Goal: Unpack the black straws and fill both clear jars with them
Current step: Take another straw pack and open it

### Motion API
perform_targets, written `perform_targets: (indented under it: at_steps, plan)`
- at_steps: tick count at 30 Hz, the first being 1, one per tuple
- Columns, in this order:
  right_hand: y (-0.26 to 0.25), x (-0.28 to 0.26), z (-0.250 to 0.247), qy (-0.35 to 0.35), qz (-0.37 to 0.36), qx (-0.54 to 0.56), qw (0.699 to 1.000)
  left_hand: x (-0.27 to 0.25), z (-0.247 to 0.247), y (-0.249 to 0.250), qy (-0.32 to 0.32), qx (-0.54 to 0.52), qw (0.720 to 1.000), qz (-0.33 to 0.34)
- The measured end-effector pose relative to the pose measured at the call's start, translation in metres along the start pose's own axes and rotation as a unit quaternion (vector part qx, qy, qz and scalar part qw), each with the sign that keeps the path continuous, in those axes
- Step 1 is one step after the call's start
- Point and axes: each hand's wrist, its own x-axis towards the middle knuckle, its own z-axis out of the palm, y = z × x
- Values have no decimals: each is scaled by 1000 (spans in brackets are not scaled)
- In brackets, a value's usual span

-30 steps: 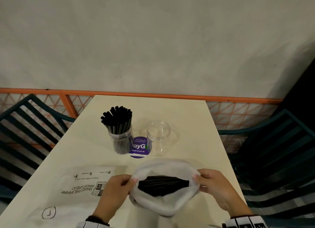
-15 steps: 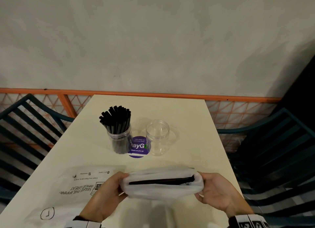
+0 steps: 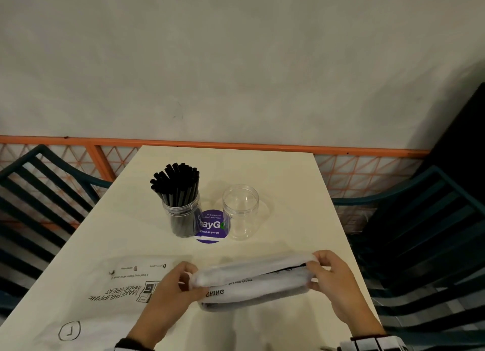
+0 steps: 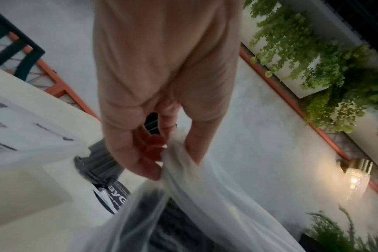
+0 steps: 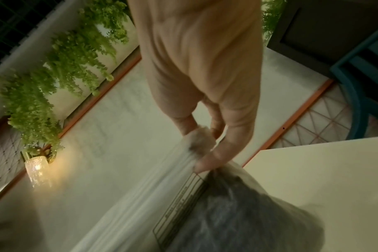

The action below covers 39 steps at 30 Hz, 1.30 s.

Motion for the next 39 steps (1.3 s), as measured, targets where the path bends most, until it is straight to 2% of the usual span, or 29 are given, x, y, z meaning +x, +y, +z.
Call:
perform_targets:
  at_steps: [2,6,9,12,16,19,21,23,26,30,34,39]
  plan:
    - [0,-1,0,9,-9,-14,1000,2,0,-1,38,-1,999,-1]
    - [-4,-6,2,-52,21,31,998,7,1,-4,124,43,991,-1]
    - [-5,-6,3,-81,41,64,994,9,-1,-5,87,4,996,-34]
    - [-1,-6,7,-81,61,48,994,10,2,-2,59,-43,996,-55]
    - [8,-3,7,-109,105,33,988,10,6,-2,74,-57,994,-60]
    - [16,2,-1,-130,170,112,970,13,2,-6,97,-132,982,-96]
    - [20,4,-4,-137,197,150,959,14,-2,-7,86,-186,972,-118]
    - [23,5,-3,-129,188,127,965,12,-4,-7,64,-202,971,-106]
    - [24,5,-3,-119,150,78,978,11,-2,-11,60,-127,986,-90]
    - [22,4,-3,-144,131,86,977,9,6,-9,73,17,992,-102]
    - [24,5,-6,-130,134,81,979,10,9,-9,76,65,991,-89]
    - [27,9,-9,-117,174,126,970,10,1,3,30,-140,984,-101]
